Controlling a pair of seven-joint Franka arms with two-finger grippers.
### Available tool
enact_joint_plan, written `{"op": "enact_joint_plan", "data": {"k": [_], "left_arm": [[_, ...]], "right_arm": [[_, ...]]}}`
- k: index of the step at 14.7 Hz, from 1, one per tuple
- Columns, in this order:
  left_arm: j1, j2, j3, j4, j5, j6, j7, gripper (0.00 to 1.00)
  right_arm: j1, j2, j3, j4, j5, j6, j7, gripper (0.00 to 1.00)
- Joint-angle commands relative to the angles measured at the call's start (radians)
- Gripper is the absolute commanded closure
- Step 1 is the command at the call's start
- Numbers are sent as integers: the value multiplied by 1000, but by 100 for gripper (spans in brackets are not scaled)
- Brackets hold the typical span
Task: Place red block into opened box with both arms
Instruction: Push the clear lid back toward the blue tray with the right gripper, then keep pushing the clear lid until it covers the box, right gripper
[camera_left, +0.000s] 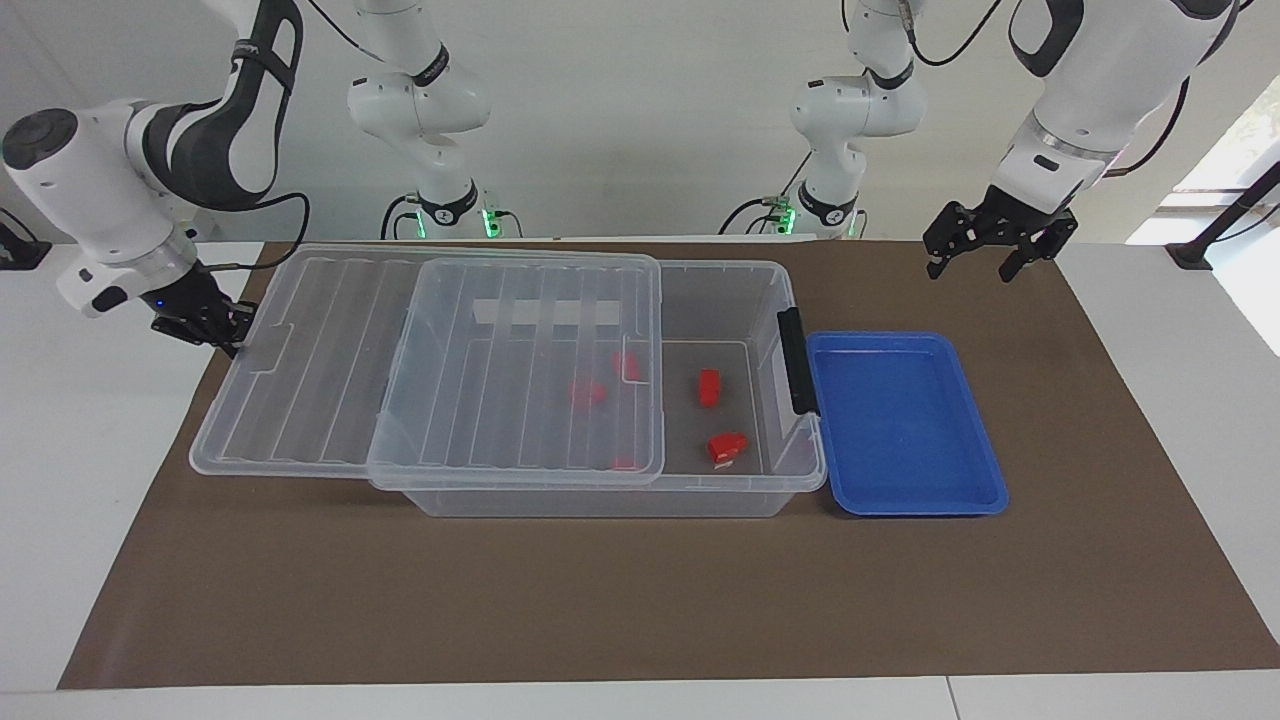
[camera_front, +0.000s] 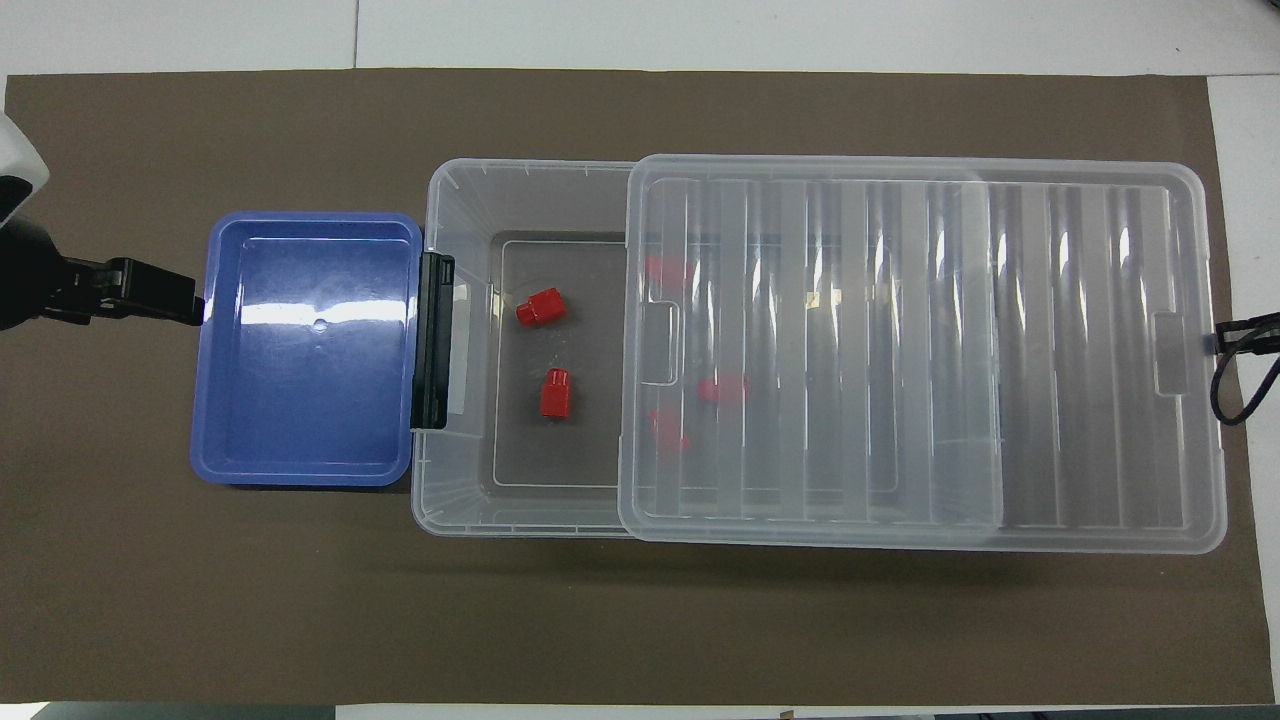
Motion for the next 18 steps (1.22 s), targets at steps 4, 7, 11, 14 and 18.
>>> {"op": "enact_joint_plan", "data": {"k": [4,7,11,14,18], "left_arm": [[-10,-10,21,-3,12,-19,8,0],[-10,-10,21,-3,12,-18,8,0],[-10,-10,21,-3,12,-19,6,0],[-10,-10,21,-3,12,-19,8,0],[-10,-10,21,-3,12,-19,8,0]], "right_arm": [[80,-32,4,-47,-14,25,131,100],[114,-25,4,-53,-15,48,196,100],[142,-14,49,-56,-15,55,305,100],[140,6,106,-62,-14,94,377,100],[140,6,171,-62,-14,98,483,100]]}}
